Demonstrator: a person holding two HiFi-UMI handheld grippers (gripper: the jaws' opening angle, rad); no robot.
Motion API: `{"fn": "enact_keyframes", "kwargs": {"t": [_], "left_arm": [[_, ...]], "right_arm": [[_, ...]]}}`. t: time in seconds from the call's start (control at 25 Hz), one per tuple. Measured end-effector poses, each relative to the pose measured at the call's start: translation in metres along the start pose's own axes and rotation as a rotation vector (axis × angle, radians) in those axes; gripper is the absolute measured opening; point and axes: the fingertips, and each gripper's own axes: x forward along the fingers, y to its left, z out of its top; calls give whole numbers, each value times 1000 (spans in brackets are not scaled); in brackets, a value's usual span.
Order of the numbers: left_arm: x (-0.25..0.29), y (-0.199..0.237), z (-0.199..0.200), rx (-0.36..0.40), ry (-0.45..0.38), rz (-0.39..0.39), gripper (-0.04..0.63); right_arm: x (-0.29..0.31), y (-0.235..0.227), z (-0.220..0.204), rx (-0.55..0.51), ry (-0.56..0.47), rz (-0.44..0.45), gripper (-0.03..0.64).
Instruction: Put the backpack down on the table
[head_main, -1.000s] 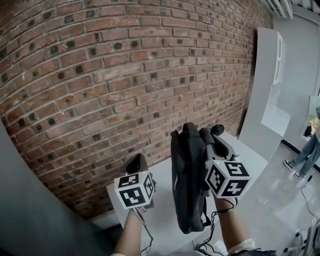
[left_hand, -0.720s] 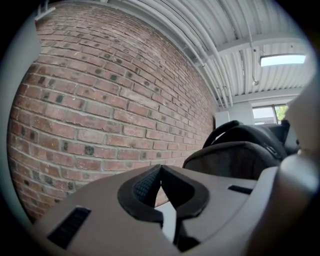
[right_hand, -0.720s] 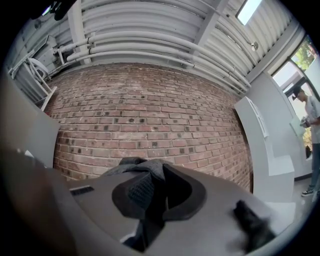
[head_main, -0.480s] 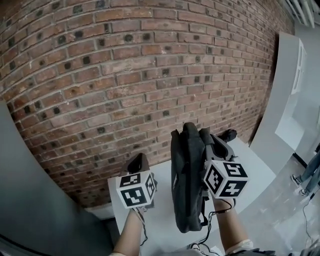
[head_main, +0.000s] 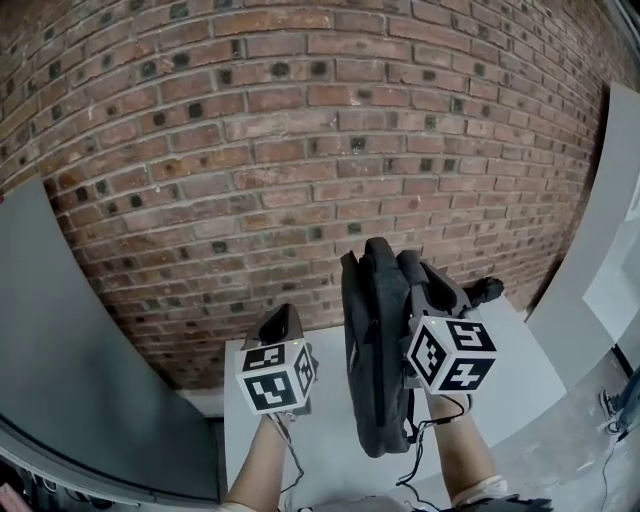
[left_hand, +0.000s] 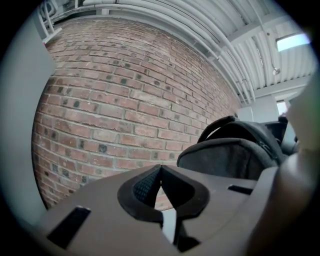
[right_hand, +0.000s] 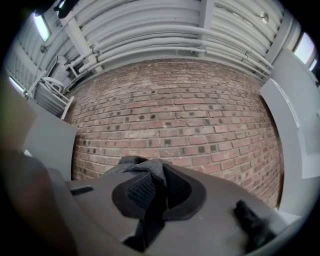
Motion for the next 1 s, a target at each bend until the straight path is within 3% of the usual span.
{"fn": "enact_keyframes", "kwargs": {"t": [0.28,0.76,1.0], "left_arm": [[-13,26,-3,11,-5,72,12],[-52,116,2,-13,-17,207,12],[-69,160,-13,-46,7,276,12]], "right_arm": [[15,23,-13,13,13,60,41],[51,123,-34,58,39,203,41],[66,163,-65,63,92,249,41]]}}
